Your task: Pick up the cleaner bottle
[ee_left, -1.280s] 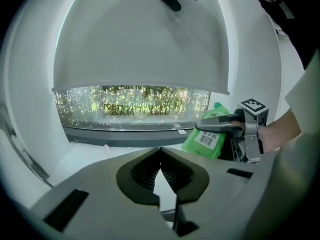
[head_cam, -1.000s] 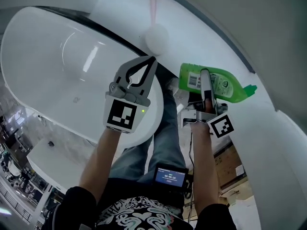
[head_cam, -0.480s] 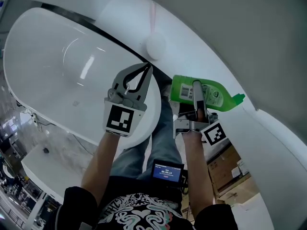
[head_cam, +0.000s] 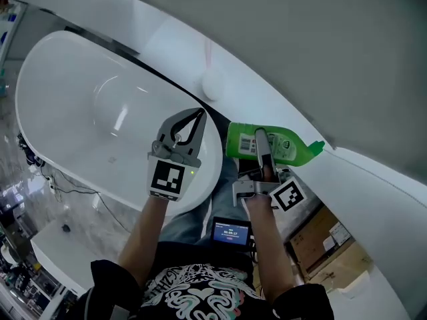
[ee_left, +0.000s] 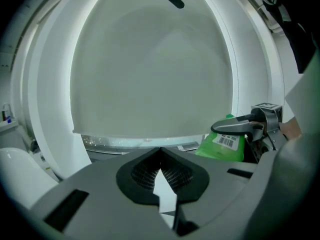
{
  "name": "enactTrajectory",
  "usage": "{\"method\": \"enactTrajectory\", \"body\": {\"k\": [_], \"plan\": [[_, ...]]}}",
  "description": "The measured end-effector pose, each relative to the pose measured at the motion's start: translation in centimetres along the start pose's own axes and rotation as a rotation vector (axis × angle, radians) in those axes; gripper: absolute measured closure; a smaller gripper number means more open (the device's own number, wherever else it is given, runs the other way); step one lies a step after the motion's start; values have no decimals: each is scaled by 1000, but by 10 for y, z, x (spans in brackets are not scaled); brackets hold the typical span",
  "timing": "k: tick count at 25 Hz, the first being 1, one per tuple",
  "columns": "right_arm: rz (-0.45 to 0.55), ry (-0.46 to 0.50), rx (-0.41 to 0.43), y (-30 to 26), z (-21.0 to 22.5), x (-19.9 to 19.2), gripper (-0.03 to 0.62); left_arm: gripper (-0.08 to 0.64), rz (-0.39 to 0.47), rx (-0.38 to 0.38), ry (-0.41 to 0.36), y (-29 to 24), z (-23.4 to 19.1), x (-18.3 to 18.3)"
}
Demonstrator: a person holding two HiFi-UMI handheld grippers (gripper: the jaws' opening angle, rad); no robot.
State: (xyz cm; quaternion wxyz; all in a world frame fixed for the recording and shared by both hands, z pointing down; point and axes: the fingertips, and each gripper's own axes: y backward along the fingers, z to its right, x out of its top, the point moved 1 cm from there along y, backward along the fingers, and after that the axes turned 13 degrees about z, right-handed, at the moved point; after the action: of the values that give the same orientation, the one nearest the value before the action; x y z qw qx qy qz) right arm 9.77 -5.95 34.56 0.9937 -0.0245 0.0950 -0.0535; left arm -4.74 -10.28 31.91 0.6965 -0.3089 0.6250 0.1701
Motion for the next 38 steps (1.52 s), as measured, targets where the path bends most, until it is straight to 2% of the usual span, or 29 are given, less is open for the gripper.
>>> {"method": "enactTrajectory", "body": {"k": [8,17,25,29,38], "plan": [[8,-15,0,3,-48,4,383,545,37,-20,-12,10,-10,50],[24,-28,29,12,-108,-1,383,546,83,11,-5,37,-28,100],[-12,9,36,16,-151,-7,383,546,137,24,1,64,-42,145],[-14,35,55,22,-169,-2,383,545,170,4,-14,68,-36,166],[64,-46,79,28,-190,7,383,546,230,-25,-43,73,-31,204]]}}
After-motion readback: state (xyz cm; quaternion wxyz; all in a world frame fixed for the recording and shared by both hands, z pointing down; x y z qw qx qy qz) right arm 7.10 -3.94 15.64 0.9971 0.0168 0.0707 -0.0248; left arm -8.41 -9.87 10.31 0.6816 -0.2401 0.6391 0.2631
